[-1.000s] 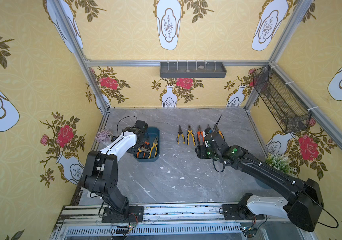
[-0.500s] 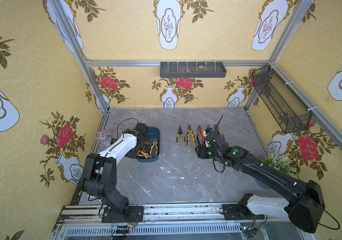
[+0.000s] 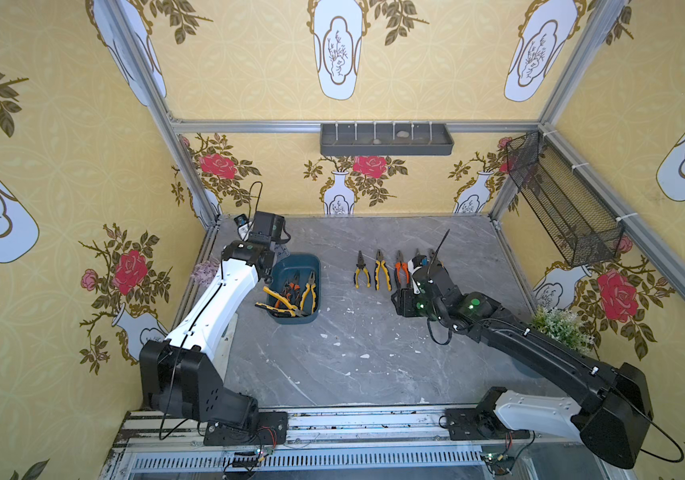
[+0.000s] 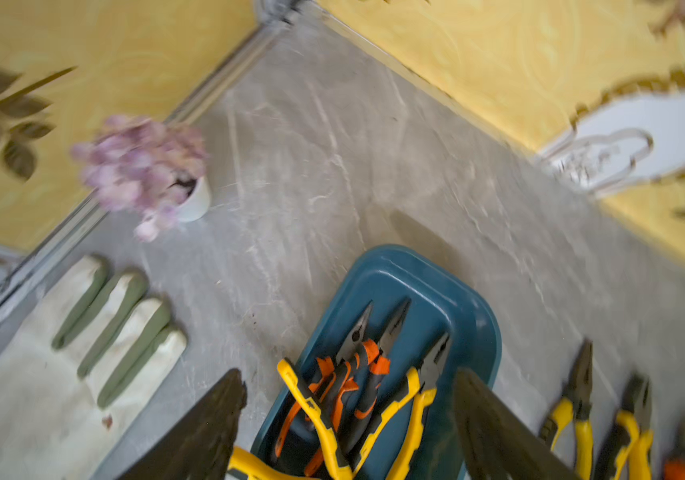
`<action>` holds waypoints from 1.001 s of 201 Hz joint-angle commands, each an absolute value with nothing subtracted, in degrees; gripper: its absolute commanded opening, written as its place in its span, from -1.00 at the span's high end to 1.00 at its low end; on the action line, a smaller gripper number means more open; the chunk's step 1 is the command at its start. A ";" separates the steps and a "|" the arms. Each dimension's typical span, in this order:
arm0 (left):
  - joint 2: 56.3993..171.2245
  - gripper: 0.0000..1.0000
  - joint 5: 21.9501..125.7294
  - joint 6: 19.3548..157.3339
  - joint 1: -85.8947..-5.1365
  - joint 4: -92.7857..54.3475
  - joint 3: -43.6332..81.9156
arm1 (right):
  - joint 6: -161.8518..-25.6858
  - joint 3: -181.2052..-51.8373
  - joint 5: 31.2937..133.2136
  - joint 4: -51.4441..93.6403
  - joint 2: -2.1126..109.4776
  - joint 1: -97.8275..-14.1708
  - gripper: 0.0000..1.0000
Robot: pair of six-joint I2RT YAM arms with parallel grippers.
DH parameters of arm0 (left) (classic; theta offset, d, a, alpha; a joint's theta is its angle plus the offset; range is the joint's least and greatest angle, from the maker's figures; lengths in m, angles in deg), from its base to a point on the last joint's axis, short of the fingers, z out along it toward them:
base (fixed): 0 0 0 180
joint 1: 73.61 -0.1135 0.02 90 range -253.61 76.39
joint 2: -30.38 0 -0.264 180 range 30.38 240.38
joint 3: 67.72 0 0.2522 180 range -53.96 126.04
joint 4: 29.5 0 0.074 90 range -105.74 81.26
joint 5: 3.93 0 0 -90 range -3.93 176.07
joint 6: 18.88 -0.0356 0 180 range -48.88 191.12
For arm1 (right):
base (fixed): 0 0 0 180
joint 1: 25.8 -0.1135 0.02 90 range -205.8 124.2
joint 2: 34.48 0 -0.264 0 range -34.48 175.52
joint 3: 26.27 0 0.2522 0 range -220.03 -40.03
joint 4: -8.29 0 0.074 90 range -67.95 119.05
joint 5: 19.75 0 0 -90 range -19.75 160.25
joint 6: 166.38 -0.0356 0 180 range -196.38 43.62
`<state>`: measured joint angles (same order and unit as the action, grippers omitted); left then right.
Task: Take the pliers out of the storage box
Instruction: Adjust the pliers in the storage box, then pick up the pliers from the storage box.
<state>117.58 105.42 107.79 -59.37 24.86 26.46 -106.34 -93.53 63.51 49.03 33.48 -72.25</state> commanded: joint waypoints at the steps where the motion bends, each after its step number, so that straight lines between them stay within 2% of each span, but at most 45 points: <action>1: 125.59 -0.49 85.49 78.29 -60.19 24.92 33.62 | -105.97 -94.42 63.03 48.62 34.49 -72.32 -0.24; 22: 133.16 -0.38 81.59 67.65 -60.08 29.47 39.59 | -105.95 -95.93 63.52 49.25 35.96 -72.48 -0.24; 42: 135.47 -0.42 77.84 54.35 -59.54 31.58 40.19 | -105.72 -97.26 63.66 50.04 36.65 -72.56 -0.24; 57: 134.47 -0.42 81.78 46.82 -58.83 30.29 38.84 | -105.65 -98.10 63.83 50.90 37.27 -72.58 -0.24; 85: 129.05 -0.41 79.96 30.08 -58.48 25.24 32.30 | -105.08 -99.07 64.53 52.08 38.96 -72.76 -0.24; 112: 128.15 -0.30 75.69 5.71 -57.19 36.60 29.41 | -104.73 -101.41 65.14 53.81 41.15 -73.07 -0.24; 157: 132.35 -0.20 81.02 3.15 -57.87 42.12 31.32 | -104.30 -104.62 65.49 56.05 43.90 -73.86 -0.24; 201: 129.61 -0.24 90.76 1.18 -57.61 36.93 24.93 | -105.39 -104.54 65.34 55.87 44.40 -74.90 -0.24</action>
<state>131.02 83.39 4.93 -57.45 38.76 28.40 -104.81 -104.34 65.26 55.17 44.17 -74.46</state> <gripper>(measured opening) 0.613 0.620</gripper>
